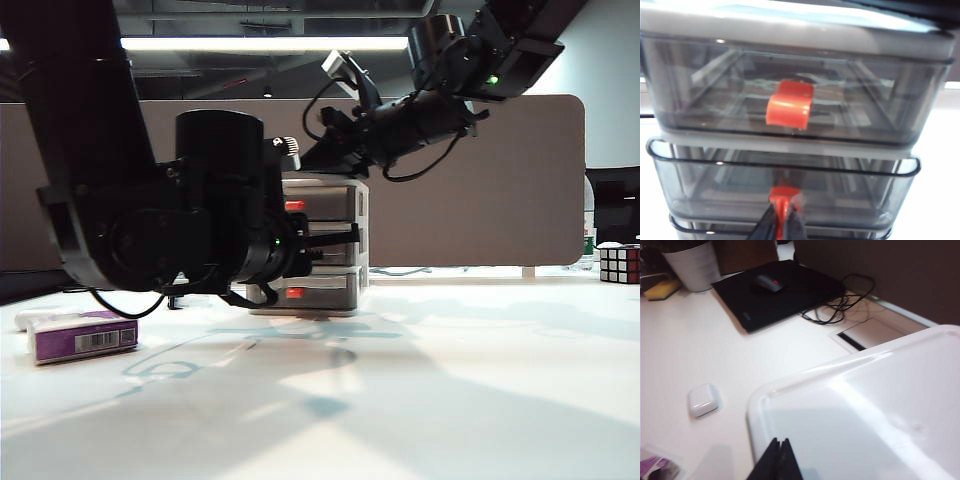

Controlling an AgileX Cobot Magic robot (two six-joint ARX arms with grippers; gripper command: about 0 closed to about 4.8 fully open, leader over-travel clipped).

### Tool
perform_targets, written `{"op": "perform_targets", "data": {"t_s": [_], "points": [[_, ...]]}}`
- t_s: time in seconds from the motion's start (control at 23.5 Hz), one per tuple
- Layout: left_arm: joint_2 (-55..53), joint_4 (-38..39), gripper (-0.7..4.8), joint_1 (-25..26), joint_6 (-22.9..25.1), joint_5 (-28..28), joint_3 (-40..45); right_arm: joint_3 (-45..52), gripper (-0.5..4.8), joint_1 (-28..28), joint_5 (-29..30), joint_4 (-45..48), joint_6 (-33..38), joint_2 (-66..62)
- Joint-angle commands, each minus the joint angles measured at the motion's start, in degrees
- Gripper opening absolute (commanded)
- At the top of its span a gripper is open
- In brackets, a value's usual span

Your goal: Open the second layer of the drawer on the table, pick up a pack of napkins on the table and put it in, and finally close the drawer.

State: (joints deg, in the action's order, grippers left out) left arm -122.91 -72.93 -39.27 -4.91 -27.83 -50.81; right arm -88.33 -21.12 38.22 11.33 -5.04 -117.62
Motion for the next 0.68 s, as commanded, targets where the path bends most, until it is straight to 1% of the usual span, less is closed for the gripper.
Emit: {"op": "perform_targets", "data": {"t_s": [0.04, 0.17, 0.3, 0.43, 0.6, 0.68], "points": [[0.7, -1.4, -0.06, 0.0, 0.0, -0.2, 1.0, 0.4, -0.05, -1.9, 1.5, -4.1, -2.7, 0.7], [1.0, -1.4, -0.06, -0.3, 0.0, -0.2, 1.0, 0.4, -0.05, -2.4, 1.6, -5.1, -3.1, 2.3], [1.7, -1.4, -0.06, -0.3, 0.1, -0.2, 1.3, 0.4, -0.05, -2.8, 1.5, -8.2, -4.8, 4.2], [2.8, -1.5, -0.06, -0.3, 0.2, -0.2, 1.9, 0.5, -0.05, -2.8, 0.2, -10.3, -6.1, 5.0], [4.4, -1.5, -0.06, -0.2, 0.4, -0.2, 3.0, 0.7, -0.05, -2.8, -3.4, -12.3, -7.2, 4.9], [4.9, -1.6, -0.06, -0.2, 0.4, -0.2, 3.4, 0.8, -0.05, -2.8, -3.7, -13.6, -7.5, 4.9]]}}
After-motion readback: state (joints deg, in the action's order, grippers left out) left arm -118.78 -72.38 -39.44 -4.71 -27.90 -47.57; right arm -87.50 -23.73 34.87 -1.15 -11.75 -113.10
